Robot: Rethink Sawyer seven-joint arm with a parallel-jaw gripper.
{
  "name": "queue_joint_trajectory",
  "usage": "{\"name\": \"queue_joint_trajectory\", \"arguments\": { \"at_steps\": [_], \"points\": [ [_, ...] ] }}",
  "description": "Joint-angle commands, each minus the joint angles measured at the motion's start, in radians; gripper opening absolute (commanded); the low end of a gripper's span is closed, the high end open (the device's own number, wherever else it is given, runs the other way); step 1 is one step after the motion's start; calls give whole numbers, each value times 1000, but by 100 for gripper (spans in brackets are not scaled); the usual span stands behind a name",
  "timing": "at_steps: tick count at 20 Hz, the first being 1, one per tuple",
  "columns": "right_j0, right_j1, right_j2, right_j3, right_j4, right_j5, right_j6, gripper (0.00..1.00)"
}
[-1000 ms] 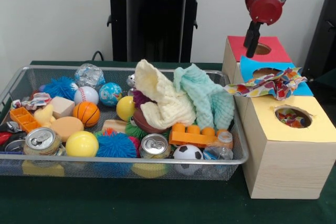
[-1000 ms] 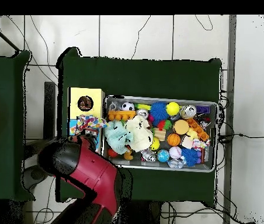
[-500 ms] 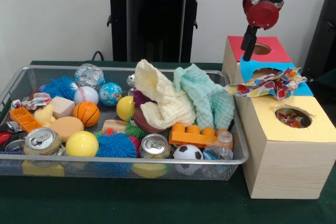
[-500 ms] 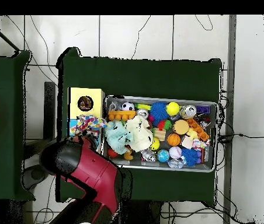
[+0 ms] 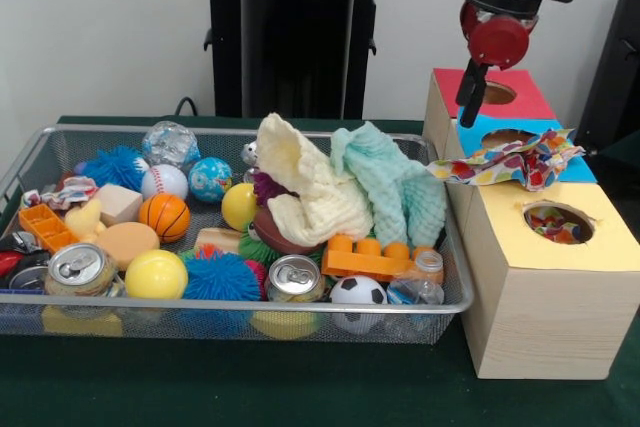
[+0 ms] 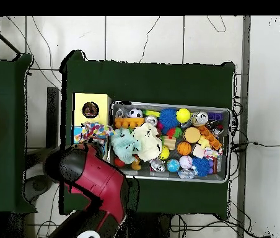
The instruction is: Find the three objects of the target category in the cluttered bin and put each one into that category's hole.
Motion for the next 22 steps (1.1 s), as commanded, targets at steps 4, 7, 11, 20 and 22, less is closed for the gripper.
{"name": "queue_joint_trajectory", "arguments": {
  "at_steps": [4, 7, 11, 20, 22],
  "points": [
    [-12, 96, 90, -116, 32, 40, 308, 100],
    [-7, 108, 89, -135, 36, 46, 321, 100],
    [0, 116, 71, -158, 30, 76, 336, 100],
    [3, 124, 62, -182, 28, 96, 344, 100],
    [0, 124, 66, -180, 28, 90, 342, 100]
  ]
}}
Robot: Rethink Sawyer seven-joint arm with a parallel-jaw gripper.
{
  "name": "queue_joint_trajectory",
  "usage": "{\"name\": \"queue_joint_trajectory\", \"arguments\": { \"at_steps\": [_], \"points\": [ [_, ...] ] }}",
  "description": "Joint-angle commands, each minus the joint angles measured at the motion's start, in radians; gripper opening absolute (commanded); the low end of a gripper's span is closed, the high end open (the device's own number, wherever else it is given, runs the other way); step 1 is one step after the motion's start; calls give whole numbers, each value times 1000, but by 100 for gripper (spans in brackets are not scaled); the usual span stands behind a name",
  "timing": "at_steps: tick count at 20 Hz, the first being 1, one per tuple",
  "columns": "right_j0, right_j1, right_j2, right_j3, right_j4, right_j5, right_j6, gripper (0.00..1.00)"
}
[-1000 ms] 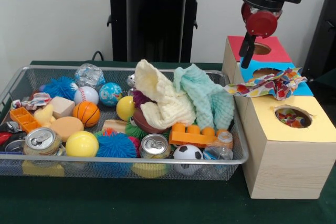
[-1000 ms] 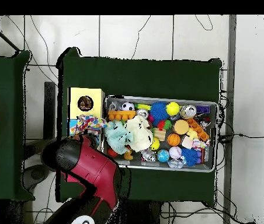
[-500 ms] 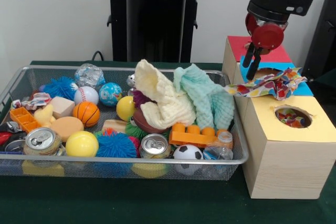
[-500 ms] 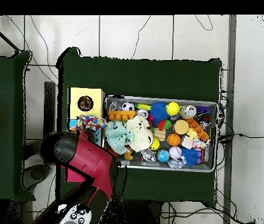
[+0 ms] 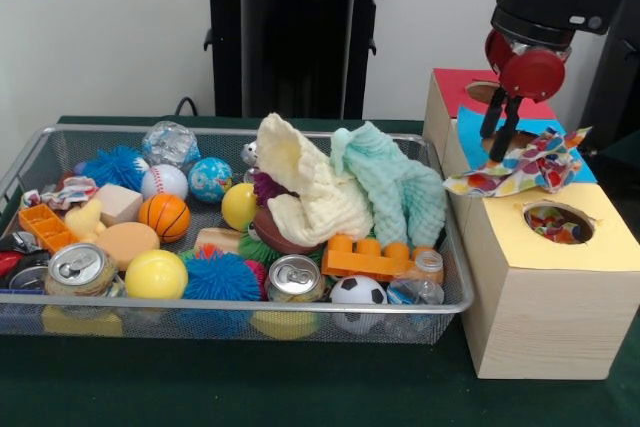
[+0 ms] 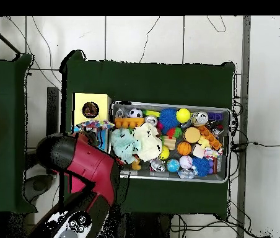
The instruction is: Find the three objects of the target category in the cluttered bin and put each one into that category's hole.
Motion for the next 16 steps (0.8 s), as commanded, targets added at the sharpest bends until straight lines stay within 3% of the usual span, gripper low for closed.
{"name": "queue_joint_trajectory", "arguments": {
  "at_steps": [1, 11, 16],
  "points": [
    [-11, 40, 73, -53, 27, 88, 316, 100],
    [-21, 13, 73, -35, 20, 50, 266, 100],
    [-49, -17, 99, -5, -9, -16, 141, 100]
  ]
}}
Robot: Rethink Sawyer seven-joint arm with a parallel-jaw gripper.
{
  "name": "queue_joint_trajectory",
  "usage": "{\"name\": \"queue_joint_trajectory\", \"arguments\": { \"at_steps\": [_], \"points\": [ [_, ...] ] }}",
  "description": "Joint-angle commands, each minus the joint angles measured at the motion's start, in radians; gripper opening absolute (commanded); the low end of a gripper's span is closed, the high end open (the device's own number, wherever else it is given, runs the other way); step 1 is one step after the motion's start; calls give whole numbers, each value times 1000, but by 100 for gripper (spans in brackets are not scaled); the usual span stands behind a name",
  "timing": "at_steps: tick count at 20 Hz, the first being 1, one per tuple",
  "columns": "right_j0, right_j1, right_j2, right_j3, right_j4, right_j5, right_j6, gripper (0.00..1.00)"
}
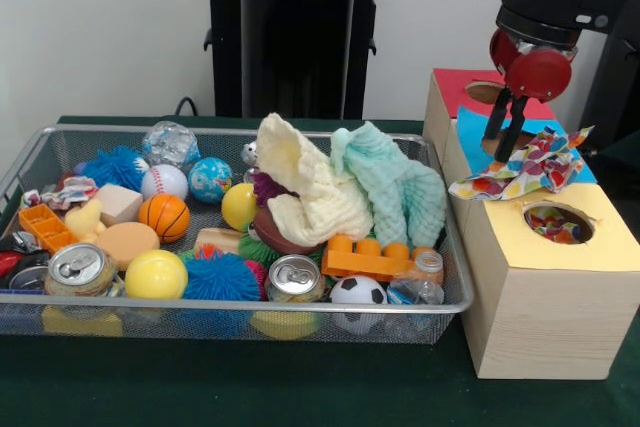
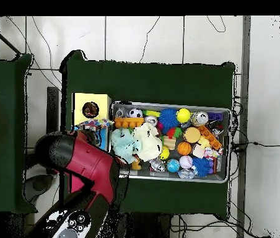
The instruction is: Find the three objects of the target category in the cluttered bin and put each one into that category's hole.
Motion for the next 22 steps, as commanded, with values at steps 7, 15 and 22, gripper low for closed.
{"name": "queue_joint_trajectory", "arguments": {
  "at_steps": [7, 15, 22],
  "points": [
    [-92, -90, 152, 25, -70, -46, -40, 100],
    [-120, -207, 156, 38, -161, 8, -121, 100],
    [-211, -268, 346, 67, -259, -79, -281, 100]
  ]
}}
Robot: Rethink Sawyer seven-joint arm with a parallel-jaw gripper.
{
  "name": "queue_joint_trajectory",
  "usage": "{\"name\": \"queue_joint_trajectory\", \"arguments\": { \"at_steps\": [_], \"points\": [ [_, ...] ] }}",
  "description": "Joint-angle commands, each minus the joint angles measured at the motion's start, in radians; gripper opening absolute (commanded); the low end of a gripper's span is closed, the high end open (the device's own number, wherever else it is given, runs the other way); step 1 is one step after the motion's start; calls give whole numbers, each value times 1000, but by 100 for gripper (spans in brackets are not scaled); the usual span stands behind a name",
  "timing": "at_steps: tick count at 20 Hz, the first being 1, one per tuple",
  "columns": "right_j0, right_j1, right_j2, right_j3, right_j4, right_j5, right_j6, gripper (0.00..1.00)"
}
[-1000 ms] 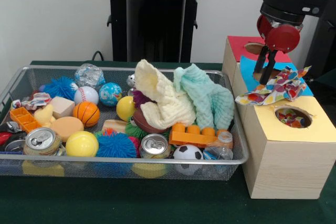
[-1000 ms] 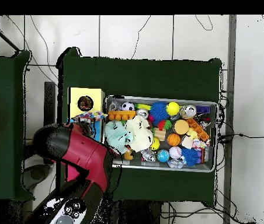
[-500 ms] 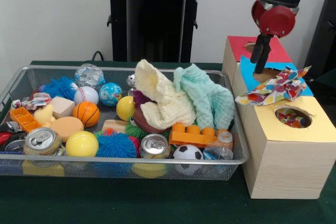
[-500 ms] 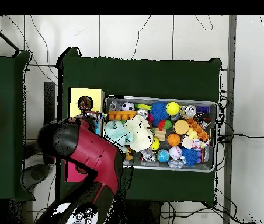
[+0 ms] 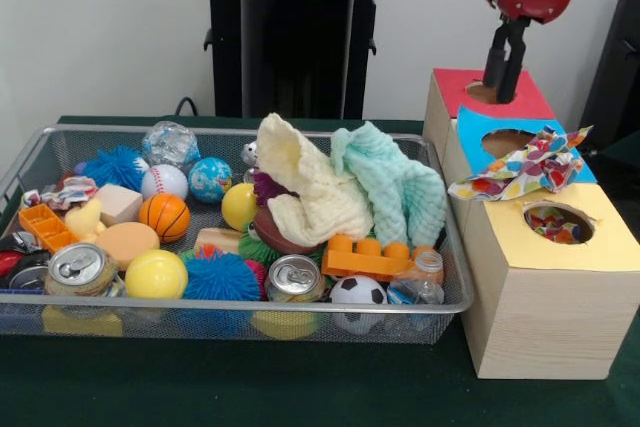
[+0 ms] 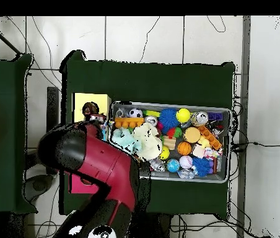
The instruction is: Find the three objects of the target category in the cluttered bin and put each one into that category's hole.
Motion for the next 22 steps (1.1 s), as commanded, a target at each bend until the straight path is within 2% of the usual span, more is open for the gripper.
{"name": "queue_joint_trajectory", "arguments": {
  "at_steps": [1, 8, 12, 18, 22],
  "points": [
    [-96, -70, 301, 71, -127, -71, -296, 100],
    [-286, -116, 591, 158, -250, -176, -458, 100],
    [-375, -115, 713, 173, -353, -196, -488, 100],
    [-441, -121, 777, 162, -482, -134, -475, 100],
    [-481, -126, 808, 174, -523, -102, -447, 100]
  ]
}}
